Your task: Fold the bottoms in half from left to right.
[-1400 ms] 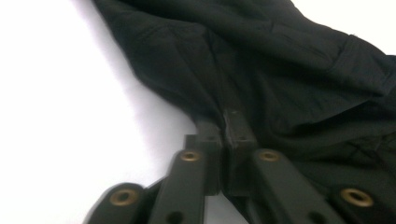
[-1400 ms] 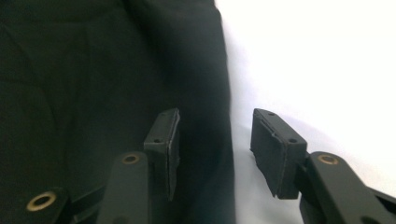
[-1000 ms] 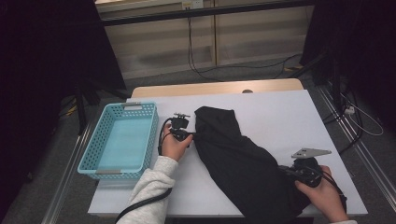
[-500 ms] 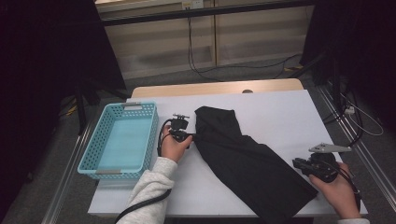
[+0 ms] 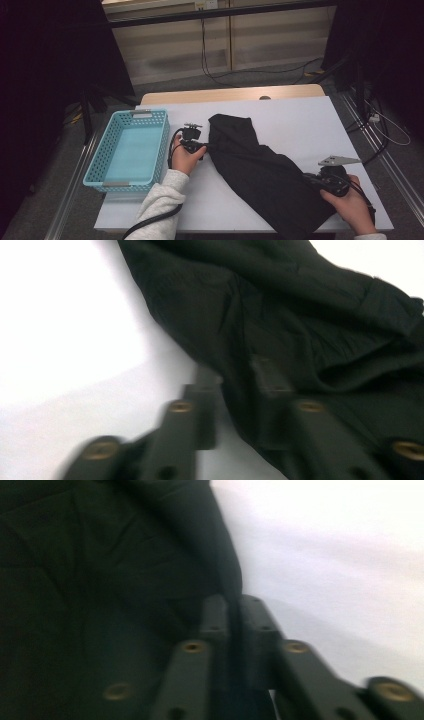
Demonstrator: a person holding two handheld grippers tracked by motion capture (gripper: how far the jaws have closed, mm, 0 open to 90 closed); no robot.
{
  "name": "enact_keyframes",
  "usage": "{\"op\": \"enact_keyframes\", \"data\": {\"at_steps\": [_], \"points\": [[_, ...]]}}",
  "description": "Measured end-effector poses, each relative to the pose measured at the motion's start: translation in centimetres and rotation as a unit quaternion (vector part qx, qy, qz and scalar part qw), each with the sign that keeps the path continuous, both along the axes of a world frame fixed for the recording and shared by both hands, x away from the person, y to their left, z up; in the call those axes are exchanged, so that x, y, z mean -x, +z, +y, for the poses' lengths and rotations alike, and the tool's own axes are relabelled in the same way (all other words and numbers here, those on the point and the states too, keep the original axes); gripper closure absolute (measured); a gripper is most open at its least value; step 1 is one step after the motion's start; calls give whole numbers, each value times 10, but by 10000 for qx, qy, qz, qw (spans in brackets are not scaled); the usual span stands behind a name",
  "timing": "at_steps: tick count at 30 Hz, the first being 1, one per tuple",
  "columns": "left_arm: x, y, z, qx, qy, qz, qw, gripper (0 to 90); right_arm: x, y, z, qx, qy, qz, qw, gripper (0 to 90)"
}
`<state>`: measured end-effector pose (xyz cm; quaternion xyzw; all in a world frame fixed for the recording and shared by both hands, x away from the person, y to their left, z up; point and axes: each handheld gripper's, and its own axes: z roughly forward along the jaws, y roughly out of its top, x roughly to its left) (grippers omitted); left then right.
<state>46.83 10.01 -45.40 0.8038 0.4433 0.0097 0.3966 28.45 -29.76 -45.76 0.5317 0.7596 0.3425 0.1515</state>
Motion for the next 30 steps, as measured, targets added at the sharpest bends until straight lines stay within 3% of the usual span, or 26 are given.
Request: {"op": "enact_keyframes", "data": {"at_steps": [2, 8, 13, 18, 19, 25, 29, 30], "points": [[-2, 0, 1, 37, 115, -62, 9999, 495, 0, 2, -1, 75, 16, 9, 10000, 890], [-12, -2, 0, -76, 258, -109, 9996, 360, 5, 5, -20, 98, -186, 24, 9998, 891], [-22, -4, -10, -31, 309, -74, 9995, 344, 5, 4, -14, 144, -84, 30, 9999, 883], [-28, -5, -22, -47, 307, 6, 9995, 463, 4, 5, -12, 133, -34, 44, 9999, 886], [-29, -4, -23, 4, 325, 111, 9994, 521, 4, 4, -12, 140, -41, 32, 9999, 886], [-31, -7, -29, 97, 297, 270, 9991, 829, 4, 4, -11, 120, -32, 21, 9999, 886], [-29, -3, -23, 103, 377, 334, 9987, 868, 4, 4, -10, 111, 6, 3, 9999, 887], [-26, 1, -14, 78, 412, 359, 9985, 868, 4, 5, -11, 75, 27, -6, 10000, 887]]}}
